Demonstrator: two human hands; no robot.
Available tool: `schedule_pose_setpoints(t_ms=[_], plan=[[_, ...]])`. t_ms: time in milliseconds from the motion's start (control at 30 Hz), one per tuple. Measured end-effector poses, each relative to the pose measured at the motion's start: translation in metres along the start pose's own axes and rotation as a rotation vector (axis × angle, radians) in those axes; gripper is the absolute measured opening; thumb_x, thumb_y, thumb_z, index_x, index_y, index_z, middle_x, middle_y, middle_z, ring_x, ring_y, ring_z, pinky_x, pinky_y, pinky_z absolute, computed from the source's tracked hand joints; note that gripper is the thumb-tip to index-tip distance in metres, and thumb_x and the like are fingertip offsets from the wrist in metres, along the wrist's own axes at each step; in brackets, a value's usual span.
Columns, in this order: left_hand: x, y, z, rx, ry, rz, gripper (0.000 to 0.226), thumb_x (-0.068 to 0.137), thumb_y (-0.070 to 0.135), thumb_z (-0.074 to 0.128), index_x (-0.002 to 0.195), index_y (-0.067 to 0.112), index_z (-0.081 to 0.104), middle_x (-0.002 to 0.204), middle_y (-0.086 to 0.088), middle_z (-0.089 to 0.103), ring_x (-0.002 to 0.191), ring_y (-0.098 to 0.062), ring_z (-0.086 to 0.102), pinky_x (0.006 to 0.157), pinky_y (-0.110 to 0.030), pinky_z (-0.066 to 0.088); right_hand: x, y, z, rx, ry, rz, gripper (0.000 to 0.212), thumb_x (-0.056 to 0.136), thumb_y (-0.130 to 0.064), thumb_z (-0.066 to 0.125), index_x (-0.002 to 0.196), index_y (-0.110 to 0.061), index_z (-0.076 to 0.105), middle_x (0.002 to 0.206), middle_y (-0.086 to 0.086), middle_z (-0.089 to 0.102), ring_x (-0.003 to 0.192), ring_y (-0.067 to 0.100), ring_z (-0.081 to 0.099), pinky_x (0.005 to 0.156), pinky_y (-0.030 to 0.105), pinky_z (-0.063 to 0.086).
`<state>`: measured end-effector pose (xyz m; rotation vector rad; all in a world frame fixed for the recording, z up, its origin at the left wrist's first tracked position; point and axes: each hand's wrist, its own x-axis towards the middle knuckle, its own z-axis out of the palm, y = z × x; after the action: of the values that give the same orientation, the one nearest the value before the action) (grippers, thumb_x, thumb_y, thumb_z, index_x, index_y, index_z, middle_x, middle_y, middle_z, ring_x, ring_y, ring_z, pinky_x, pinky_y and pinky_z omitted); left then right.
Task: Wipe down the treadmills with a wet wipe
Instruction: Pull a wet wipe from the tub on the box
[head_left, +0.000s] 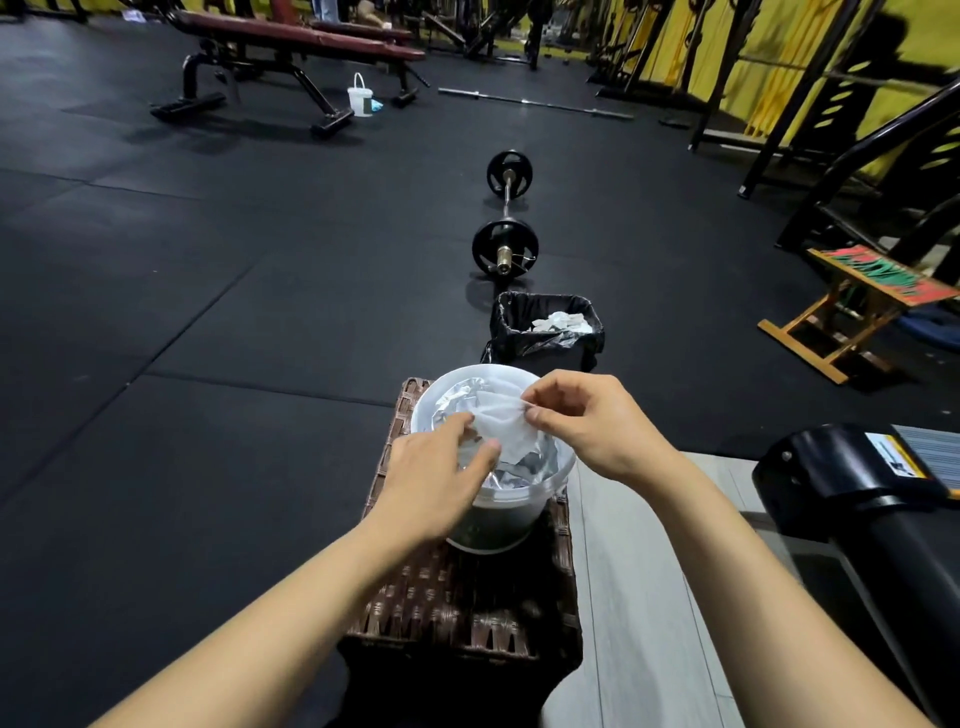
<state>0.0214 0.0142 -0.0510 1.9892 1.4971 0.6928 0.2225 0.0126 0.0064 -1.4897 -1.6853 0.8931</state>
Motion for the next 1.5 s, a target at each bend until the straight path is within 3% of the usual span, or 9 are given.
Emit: schedule_pose_setpoints(t_ms=[167,400,533,700,833,933,1200,1367,1500], plan=[[0.011,0.012,-0.013,-0.268,0.063,-0.084,0.026,0.089,0.04,0.074,0.104,0.019,0.072,0.109,0.007,0.073,0.11,-0.013,0.065,0.101,-0.035,0.048,-0.002,-0.006,0.004,0.059,0.018,0.001,0.017,0.085,-0.002,0.076,0.095,-0.015,0.073,0.083,0.005,0.07,0.071,0.007,0.062,0.072,0.022,0.055],[0.019,-0.003,-0.026,-0.367,0.211,-0.063,0.009,0.092,0.029,0.071,0.087,0.023,0.067,0.094,0.01,0.074,0.096,-0.011,0.069,0.091,-0.042,0.055,0.008,0.007,0.008,-0.126,0.14,0.101,0.01,0.087,-0.035,0.077,0.087,-0.025,0.074,0.061,-0.008,0.059,0.053,0.001,0.049,0.059,0.019,0.042],[0.02,-0.008,-0.036,-0.332,0.314,-0.008,0.01,0.095,0.023,0.067,0.088,0.028,0.062,0.089,0.012,0.07,0.085,-0.004,0.064,0.079,-0.029,0.051,0.015,0.015,0.018,-0.31,0.227,0.137,0.012,0.09,-0.033,0.07,0.102,-0.034,0.067,0.073,-0.01,0.066,0.072,0.007,0.062,0.067,0.028,0.05],[0.005,-0.012,-0.051,-0.23,0.434,0.057,0.009,0.099,0.017,0.056,0.092,0.022,0.053,0.061,0.005,0.053,0.057,-0.013,0.046,0.059,-0.027,0.04,0.038,0.033,0.041,-0.655,-0.097,0.268,0.009,0.09,-0.024,0.066,0.087,-0.025,0.074,0.094,0.002,0.074,0.093,0.022,0.064,0.077,0.027,0.051],[-0.004,-0.016,-0.052,-0.173,0.453,0.074,0.013,0.1,0.013,0.051,0.093,0.025,0.051,0.067,0.0,0.056,0.059,-0.018,0.044,0.063,-0.035,0.043,0.061,0.037,0.066,-0.839,-0.29,0.368,0.04,0.094,-0.04,0.063,0.117,-0.008,0.066,0.115,0.012,0.068,0.104,0.032,0.061,0.082,0.034,0.047],[-0.008,-0.02,-0.045,-0.153,0.399,0.041,0.012,0.1,0.018,0.053,0.09,0.022,0.049,0.063,-0.003,0.052,0.061,-0.022,0.046,0.063,-0.039,0.044,0.071,0.042,0.075,-0.868,-0.4,0.429,0.035,0.091,-0.025,0.068,0.119,-0.003,0.066,0.118,0.012,0.068,0.096,0.031,0.06,0.078,0.033,0.048],[-0.009,-0.018,-0.044,-0.21,0.386,0.015,0.027,0.102,0.031,0.055,0.079,0.02,0.045,0.06,0.007,0.043,0.058,-0.012,0.036,0.055,-0.024,0.033,0.042,0.01,0.041,-0.622,0.097,0.118,0.014,0.091,-0.028,0.057,0.092,-0.026,0.071,0.094,-0.006,0.072,0.092,0.022,0.063,0.078,0.032,0.052],[0.001,-0.009,-0.048,-0.267,0.386,-0.034,0.027,0.103,0.03,0.054,0.078,0.02,0.057,0.06,0.01,0.046,0.055,-0.007,0.039,0.054,-0.017,0.036,0.035,-0.006,0.011,0.049,0.268,0.123,0.014,0.092,-0.014,0.061,0.083,-0.016,0.071,0.082,-0.003,0.073,0.08,0.017,0.065,0.081,0.036,0.054],[0.01,0.0,-0.05,-0.258,0.354,-0.04,0.031,0.101,0.029,0.055,0.072,0.019,0.054,0.058,0.01,0.046,0.055,-0.007,0.038,0.053,-0.019,0.034,0.028,-0.002,0.004,-0.126,0.292,0.086,0.013,0.091,-0.026,0.066,0.079,-0.025,0.072,0.077,-0.009,0.072,0.08,0.012,0.068,0.081,0.037,0.056]])
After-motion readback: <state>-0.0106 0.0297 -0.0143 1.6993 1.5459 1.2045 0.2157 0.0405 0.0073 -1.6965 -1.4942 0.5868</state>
